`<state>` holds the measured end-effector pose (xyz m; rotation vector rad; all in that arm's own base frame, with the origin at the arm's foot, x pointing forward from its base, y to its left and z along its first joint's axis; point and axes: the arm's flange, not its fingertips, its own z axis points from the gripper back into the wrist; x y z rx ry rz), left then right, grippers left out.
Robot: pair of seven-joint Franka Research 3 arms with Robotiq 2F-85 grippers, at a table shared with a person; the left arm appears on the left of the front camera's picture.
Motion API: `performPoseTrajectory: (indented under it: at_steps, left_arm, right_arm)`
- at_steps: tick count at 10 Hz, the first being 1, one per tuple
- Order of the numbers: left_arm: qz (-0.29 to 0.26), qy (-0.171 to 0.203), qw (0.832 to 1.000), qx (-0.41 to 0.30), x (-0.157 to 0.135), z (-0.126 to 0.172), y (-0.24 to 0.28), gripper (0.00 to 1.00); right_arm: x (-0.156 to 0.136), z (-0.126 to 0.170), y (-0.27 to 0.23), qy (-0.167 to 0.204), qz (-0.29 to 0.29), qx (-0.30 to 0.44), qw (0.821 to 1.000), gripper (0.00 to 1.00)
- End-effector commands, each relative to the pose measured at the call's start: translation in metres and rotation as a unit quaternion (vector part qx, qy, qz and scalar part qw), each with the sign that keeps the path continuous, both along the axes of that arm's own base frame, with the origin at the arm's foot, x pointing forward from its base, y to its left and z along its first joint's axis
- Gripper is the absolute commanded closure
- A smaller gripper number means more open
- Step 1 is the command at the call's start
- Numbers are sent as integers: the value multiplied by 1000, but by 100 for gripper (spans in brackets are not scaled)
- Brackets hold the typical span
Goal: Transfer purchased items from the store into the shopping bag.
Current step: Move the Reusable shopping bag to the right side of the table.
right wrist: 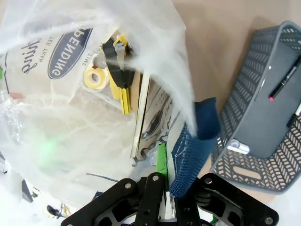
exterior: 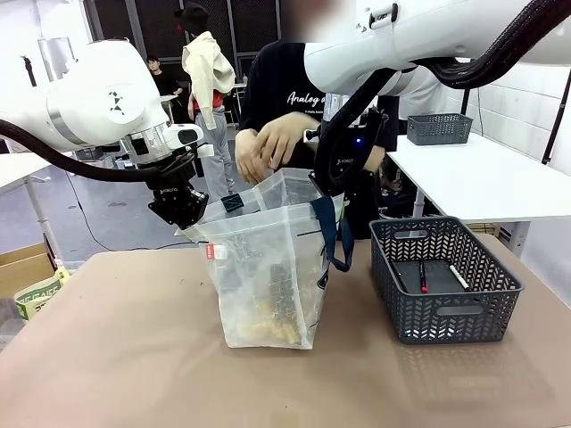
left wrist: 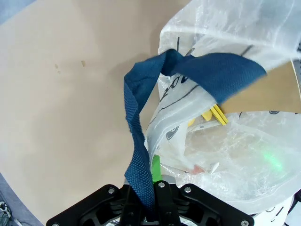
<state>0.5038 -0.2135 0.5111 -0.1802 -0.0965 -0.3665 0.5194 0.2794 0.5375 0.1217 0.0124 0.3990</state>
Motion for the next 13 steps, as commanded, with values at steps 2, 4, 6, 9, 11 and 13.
performPoseTrajectory:
  at_steps: [2,4,6,9,11,13]
  left_arm:
    - [1,1,1000,1,0,-1,0,100]
    - [1,1,1000,1,0,-1,0,100]
    - [1,1,1000,1,0,-1,0,100]
    - [1,1,1000,1,0,-1,0,100]
    - [1,1,1000,1,0,-1,0,100]
    - [1,1,1000,1,0,-1,0,100]
  right_arm:
    - [0,0,-1,-1,-1,0,1000,100]
    - [0,0,-1,-1,-1,0,1000,100]
    - [0,0,-1,-1,-1,0,1000,100]
    - [0,0,-1,-1,-1,0,1000,100]
    - [0,0,-1,-1,-1,0,1000,100]
    - [0,0,-1,-1,-1,0,1000,100]
